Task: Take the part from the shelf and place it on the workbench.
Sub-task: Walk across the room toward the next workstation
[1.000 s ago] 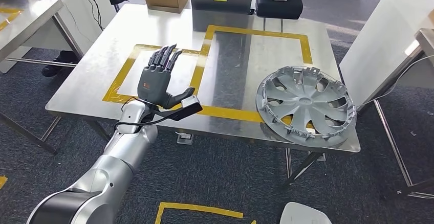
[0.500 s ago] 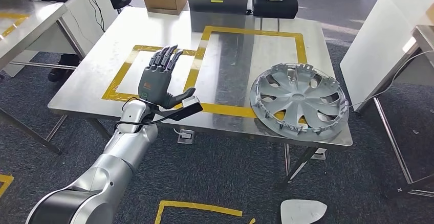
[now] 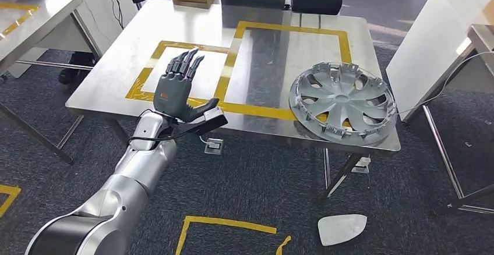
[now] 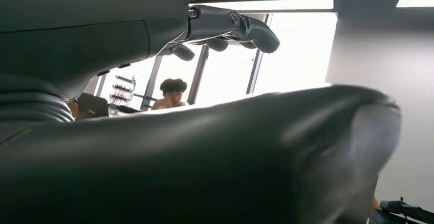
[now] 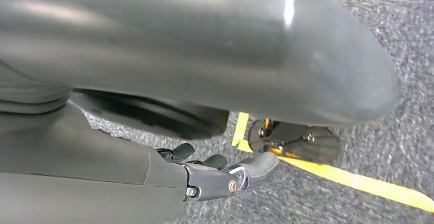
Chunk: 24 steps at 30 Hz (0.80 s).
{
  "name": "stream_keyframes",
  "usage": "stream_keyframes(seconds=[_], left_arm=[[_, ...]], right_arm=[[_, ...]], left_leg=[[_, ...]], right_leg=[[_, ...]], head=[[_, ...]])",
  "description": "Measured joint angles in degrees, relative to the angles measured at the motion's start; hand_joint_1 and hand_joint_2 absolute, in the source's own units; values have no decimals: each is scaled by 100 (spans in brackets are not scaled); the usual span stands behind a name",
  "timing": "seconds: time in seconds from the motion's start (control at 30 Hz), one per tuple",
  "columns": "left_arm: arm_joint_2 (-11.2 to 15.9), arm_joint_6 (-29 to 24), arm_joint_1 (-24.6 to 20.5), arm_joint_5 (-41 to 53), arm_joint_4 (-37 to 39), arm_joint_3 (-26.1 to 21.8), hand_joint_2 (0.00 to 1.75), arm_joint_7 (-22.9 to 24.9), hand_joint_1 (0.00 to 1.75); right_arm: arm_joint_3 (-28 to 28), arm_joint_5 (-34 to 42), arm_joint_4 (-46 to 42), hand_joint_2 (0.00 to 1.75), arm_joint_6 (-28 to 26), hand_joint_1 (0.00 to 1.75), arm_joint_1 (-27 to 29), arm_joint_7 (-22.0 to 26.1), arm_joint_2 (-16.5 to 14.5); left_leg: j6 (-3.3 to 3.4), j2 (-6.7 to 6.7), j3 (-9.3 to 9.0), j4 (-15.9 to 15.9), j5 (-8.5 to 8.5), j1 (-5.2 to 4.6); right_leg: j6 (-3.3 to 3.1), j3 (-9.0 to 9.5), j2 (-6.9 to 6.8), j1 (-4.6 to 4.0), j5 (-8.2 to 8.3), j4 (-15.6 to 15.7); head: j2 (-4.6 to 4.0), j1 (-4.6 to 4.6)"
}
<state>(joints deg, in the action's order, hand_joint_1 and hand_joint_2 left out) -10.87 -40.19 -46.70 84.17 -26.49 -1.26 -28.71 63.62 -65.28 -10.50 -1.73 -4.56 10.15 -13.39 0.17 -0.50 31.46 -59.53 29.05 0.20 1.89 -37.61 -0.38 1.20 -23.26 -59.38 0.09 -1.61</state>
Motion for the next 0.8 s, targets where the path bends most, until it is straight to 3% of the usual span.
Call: stream_keyframes(seconds=[0.03,0.07,0.13,0.17,0.2,0.23,0.27,0.3,0.37,0.43,0.5,0.53,0.6,0.67,0.7,0.77,0.8], left_arm=[[0,0,-7,24,10,14,0,19,0],[1,0,-16,40,17,29,0,37,0],[2,0,-29,56,22,55,0,69,0],[5,0,-31,57,26,62,0,83,0],[9,0,-31,59,34,69,0,99,0],[14,0,-31,63,45,74,0,115,0],[18,0,-32,70,56,83,0,134,0],[23,0,-37,81,64,97,0,158,0],[32,0,-59,103,73,131,0,191,0],[37,0,-90,110,93,159,0,204,0],[43,0,-104,108,128,185,0,215,0],[49,0,-104,106,146,199,0,223,0],[69,0,-102,95,178,225,0,235,0],[85,0,-80,70,209,249,0,236,0],[92,0,-58,56,225,261,0,238,0],[105,0,-13,28,249,281,0,250,0],[110,0,-1,19,256,290,0,262,0]], right_arm=[[9,-1,2,0,0,0,4,0,-1],[14,-1,4,0,0,0,6,1,-2],[16,-1,7,0,0,0,1,5,-3],[16,-1,7,0,0,0,-2,11,-3],[16,-1,7,0,0,0,-7,17,-3],[16,-1,7,0,0,0,-11,30,-3],[16,-1,7,0,0,0,-17,47,-3],[16,-1,7,0,0,0,-26,66,-3],[16,-1,7,0,0,0,-57,100,-2],[17,-1,7,0,6,0,-79,104,-1],[19,0,8,0,3,0,-77,84,-2],[21,1,8,0,-1,0,-76,71,-2],[23,0,9,0,-3,0,-76,39,-4],[25,-3,9,0,-1,0,-71,6,-5],[25,-7,9,0,0,0,-68,-3,-5],[25,-16,9,0,0,0,-67,-10,-5],[25,-23,9,0,0,0,-67,-12,-5]], left_leg=[[53,6,39,8,-49,-4],[102,11,87,18,-102,-3],[160,16,207,19,-205,-17],[176,17,274,17,-256,-31],[185,17,340,14,-307,-47],[190,18,407,11,-358,-62],[191,18,472,8,-410,-73],[188,16,528,4,-460,-79],[155,15,610,0,-553,-87],[97,19,636,12,-638,-82],[34,20,650,30,-706,-72],[2,19,680,-7,-650,-70],[-58,17,815,-364,-244,-55],[-119,19,981,-1050,274,-23],[-145,19,1010,-1342,383,-5],[-182,21,849,-1464,237,30],[-193,21,636,-1250,92,47]], right_leg=[[28,-42,4,12,-78,-63],[46,-119,9,14,-258,-241],[54,-343,17,-6,-784,-899],[47,-438,20,-21,-985,-1258],[31,-470,23,-35,-1065,-1497],[6,-412,24,-52,-1027,-1562],[-28,-242,26,-74,-898,-1414],[-69,18,28,-102,-755,-1103],[-159,560,29,-168,-673,-343],[-225,765,34,-213,-722,31],[-277,727,28,-208,-624,87],[-306,693,20,-194,-557,106],[-351,586,1,-165,-416,143],[-366,427,-6,-161,-288,143],[-360,338,-10,-158,-222,140],[-333,153,-16,-148,-88,130],[-312,62,-18,-141,-23,120]], head=[[0,6],[0,13],[0,32],[0,38],[0,41],[0,42],[0,43],[0,43],[0,39],[0,43],[0,51],[0,51],[0,36],[0,15],[0,12],[0,8],[0,8]])
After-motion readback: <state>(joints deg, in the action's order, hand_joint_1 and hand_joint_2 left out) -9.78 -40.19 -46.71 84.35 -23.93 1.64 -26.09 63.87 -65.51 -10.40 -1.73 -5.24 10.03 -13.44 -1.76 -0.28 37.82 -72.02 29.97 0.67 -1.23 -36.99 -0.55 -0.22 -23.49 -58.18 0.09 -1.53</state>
